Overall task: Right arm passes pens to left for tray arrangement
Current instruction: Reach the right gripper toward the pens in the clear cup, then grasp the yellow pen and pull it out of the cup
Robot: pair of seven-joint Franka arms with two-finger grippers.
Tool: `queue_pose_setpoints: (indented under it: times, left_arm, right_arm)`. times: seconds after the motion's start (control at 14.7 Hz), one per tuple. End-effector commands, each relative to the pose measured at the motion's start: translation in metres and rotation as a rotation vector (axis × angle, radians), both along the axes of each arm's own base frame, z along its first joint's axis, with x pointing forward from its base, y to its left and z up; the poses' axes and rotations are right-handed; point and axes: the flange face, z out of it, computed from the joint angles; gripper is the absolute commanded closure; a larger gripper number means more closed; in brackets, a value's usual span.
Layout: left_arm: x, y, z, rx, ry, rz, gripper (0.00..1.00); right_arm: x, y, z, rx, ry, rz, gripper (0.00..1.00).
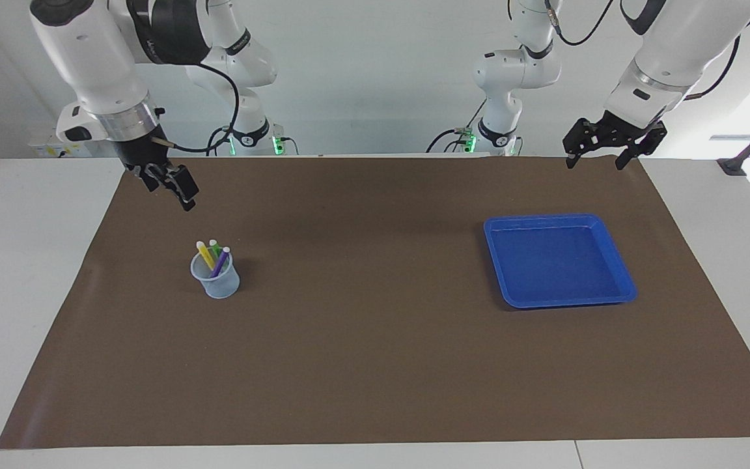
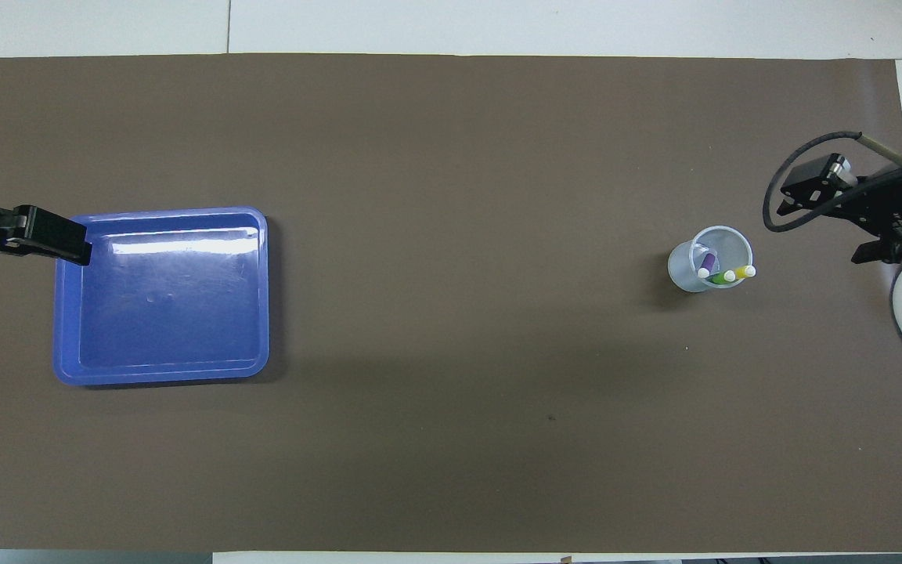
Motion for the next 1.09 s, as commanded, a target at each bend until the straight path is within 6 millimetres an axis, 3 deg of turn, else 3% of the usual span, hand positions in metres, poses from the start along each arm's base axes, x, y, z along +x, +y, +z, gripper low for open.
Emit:
queue_pose_setpoints:
  times: [0.0, 0.27, 0.54, 0.68, 0.88, 0.95, 1.02]
  left_arm:
    - [-0.006, 0.003, 0.002, -0.012, 0.002, -0.005, 0.0]
    - [-0.006, 0.003, 0.002, -0.012, 0.005, -0.006, 0.0]
    - [-0.006, 0.003, 0.002, -0.012, 0.005, -0.006, 0.0]
    - [-0.006, 0.003, 0.002, -0.012, 0.005, -0.006, 0.0]
    - [-0.006, 0.003, 0.002, -0.012, 0.005, -0.006, 0.0]
    - [-0.006, 0.003, 0.002, -0.012, 0.005, -0.006, 0.0]
    - [-0.006, 0.003, 0.002, -0.012, 0.005, -0.006, 0.0]
  right_arm:
    - [-0.003, 0.0, -0.03, 0.025, -0.006, -0.117, 0.02]
    - [-0.009, 0.0, -0.087, 0.023, 0.006, -0.281, 0.05]
    - [-0.021, -0.006, -0.143, 0.026, -0.003, -0.31, 0.1]
    - [-0.025, -0.011, -0.159, 0.028, -0.024, -0.32, 0.12]
    - [-0.027, -0.016, -0.165, 0.028, -0.025, -0.329, 0.17]
    - [-0.027, -0.016, -0.164, 0.029, -0.026, -0.329, 0.24]
    - [-0.027, -0.016, -0.164, 0.028, -0.026, -0.326, 0.37]
